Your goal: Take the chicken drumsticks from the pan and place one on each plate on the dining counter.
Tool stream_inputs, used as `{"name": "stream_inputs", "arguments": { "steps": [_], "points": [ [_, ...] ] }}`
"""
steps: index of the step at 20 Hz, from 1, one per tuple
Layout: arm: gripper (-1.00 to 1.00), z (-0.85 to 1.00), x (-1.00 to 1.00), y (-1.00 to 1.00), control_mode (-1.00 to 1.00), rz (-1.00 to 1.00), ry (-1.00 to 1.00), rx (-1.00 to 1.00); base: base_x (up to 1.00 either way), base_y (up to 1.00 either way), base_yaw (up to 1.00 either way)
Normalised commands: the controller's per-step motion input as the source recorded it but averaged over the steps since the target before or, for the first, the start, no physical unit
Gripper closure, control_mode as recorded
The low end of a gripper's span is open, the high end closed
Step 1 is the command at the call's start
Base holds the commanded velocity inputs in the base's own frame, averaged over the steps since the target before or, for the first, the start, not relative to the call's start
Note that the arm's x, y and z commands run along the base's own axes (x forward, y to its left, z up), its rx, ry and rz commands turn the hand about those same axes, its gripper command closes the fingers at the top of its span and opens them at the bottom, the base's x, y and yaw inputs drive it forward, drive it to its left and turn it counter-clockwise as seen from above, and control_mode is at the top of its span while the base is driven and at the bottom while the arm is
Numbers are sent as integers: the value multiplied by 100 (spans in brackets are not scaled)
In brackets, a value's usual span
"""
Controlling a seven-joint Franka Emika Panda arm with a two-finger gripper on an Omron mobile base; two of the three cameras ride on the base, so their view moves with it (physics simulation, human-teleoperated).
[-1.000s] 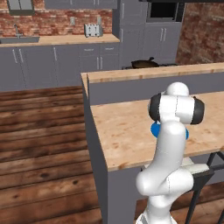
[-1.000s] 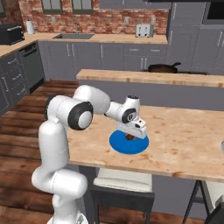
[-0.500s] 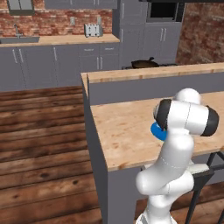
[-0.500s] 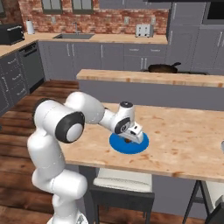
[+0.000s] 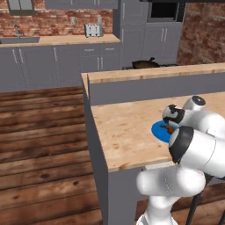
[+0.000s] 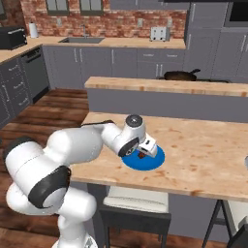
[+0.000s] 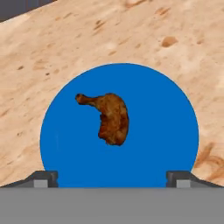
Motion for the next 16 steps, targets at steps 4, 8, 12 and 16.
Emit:
{"name": "stream_inputs", "arguments": {
  "steps": [4,8,12,16],
  "points": [
    [-100,100,-81,20,-100,7,-18,-10,0,0,0],
    [-100,100,-98,68,-100,23,-5,-27,0,0,0],
    [-100,100,-100,100,-100,39,18,-40,0,0,0],
    [-100,100,-100,99,-100,37,44,-24,0,0,0]
  ]
}}
